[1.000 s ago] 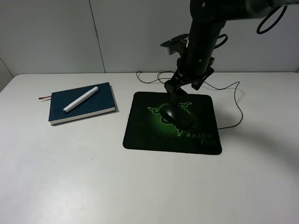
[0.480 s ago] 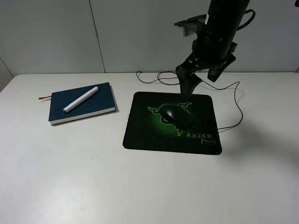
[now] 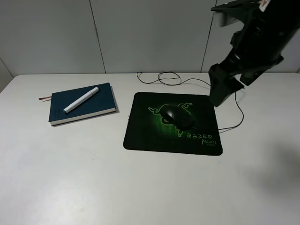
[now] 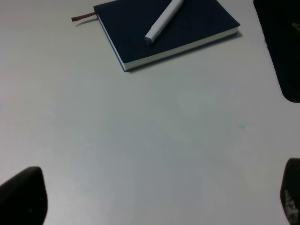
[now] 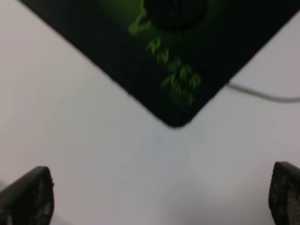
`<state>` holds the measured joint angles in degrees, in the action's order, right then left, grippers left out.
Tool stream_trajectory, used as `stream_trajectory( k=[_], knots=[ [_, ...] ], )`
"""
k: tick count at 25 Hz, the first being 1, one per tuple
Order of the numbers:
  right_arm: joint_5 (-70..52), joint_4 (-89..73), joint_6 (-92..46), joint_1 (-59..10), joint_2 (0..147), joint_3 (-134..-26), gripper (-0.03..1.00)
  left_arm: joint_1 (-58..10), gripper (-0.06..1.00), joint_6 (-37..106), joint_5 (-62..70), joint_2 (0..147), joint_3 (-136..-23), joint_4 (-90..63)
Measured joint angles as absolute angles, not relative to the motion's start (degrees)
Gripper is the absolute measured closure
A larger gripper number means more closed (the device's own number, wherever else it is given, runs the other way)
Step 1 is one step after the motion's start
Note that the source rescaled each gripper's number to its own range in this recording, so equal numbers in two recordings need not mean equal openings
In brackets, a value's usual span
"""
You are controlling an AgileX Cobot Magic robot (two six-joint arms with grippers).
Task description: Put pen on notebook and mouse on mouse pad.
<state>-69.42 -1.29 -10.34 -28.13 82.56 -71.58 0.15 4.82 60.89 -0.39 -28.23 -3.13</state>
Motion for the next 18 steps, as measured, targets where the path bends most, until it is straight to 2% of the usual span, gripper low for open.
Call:
stream_trajectory(
  k=[18],
  knots=[
    [-69.37,-1.34,-5.24,-28.13,38.30,-42.24,-0.03,0.15,-0.06,4.88,60.89,-0.39,-28.23,-3.13]
  ],
)
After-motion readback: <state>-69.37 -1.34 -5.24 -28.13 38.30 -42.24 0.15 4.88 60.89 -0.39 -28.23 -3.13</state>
